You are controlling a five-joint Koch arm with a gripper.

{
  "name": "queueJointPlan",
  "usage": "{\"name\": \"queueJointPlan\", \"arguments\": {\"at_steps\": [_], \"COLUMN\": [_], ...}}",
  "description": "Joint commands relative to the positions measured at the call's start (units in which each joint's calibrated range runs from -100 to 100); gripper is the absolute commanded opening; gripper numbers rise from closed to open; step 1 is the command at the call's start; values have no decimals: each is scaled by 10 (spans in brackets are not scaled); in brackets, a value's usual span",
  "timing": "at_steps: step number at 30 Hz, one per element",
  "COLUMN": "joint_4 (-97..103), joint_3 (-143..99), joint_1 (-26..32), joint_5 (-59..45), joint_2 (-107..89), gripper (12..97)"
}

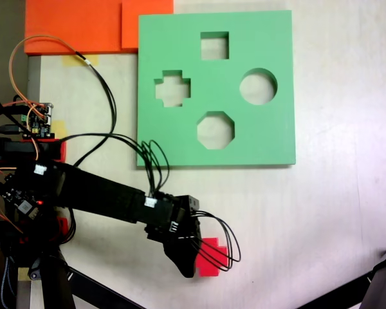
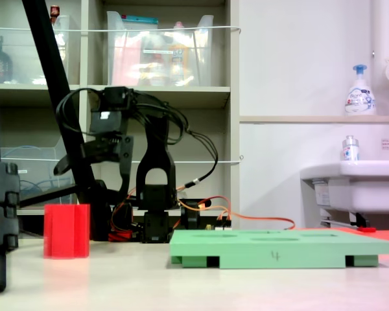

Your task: Put the cross columnar block into the corresponding hole

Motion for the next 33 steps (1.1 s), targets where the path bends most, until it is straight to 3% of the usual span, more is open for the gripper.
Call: {"name": "queueJointPlan", "arguments": {"at_steps": [1, 25, 30, 33], "joint_4": [-5, 2, 3, 2], "joint_3": [48, 155, 154, 152], "joint_1": [-2, -31, -34, -37], "joint_5": [-1, -21, -21, -21], "joint_2": [22, 300, 305, 307], "gripper": [823, 813, 538, 440]}}
